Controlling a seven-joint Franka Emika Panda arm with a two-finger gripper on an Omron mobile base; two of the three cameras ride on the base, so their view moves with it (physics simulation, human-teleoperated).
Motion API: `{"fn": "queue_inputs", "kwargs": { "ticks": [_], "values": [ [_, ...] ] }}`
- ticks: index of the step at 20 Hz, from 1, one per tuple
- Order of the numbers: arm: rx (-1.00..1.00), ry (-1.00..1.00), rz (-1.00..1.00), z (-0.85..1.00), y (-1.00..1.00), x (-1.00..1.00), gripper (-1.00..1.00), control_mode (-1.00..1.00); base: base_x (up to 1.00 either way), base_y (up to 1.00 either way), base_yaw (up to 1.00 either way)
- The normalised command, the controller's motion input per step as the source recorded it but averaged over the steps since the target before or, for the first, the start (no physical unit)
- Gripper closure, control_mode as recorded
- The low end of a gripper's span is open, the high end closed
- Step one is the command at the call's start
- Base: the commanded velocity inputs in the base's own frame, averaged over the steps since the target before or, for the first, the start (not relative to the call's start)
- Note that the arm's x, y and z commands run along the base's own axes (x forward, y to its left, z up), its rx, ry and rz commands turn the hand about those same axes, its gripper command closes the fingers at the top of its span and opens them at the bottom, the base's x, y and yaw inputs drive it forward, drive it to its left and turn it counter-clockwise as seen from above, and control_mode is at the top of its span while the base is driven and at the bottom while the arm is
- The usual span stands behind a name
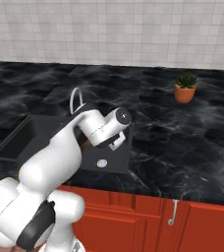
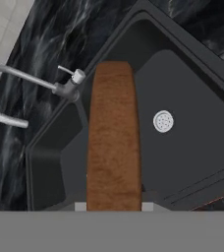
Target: Move the cutting board and knife to the sink. Then move spray from the cabinet to the counter.
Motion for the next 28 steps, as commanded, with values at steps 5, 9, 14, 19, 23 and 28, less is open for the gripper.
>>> {"fn": "queue_inputs", "kwargs": {
  "ticks": [5, 9, 14, 19, 23, 28],
  "values": [
    [0.05, 0.00, -0.01, -0.22, 0.00, 0.56, 1.00, -1.00, 0.00, 0.00, 0.00],
    [0.04, 0.00, -0.04, -0.16, 0.03, 0.56, 1.00, -1.00, 0.00, 0.00, 0.00],
    [0.05, 0.00, -0.04, -0.09, 0.00, 0.46, 1.00, -1.00, 0.00, 0.00, 0.00],
    [0.05, 0.00, -0.04, -0.08, 0.00, 0.44, 1.00, -1.00, 0.00, 0.00, 0.00],
    [0.02, 0.00, -0.03, -0.18, 0.00, 0.40, 1.00, -1.00, 0.00, 0.00, 0.00],
    [0.00, 0.00, 0.00, -0.32, 0.01, 0.29, 1.00, -1.00, 0.00, 0.00, 0.00]
  ]
}}
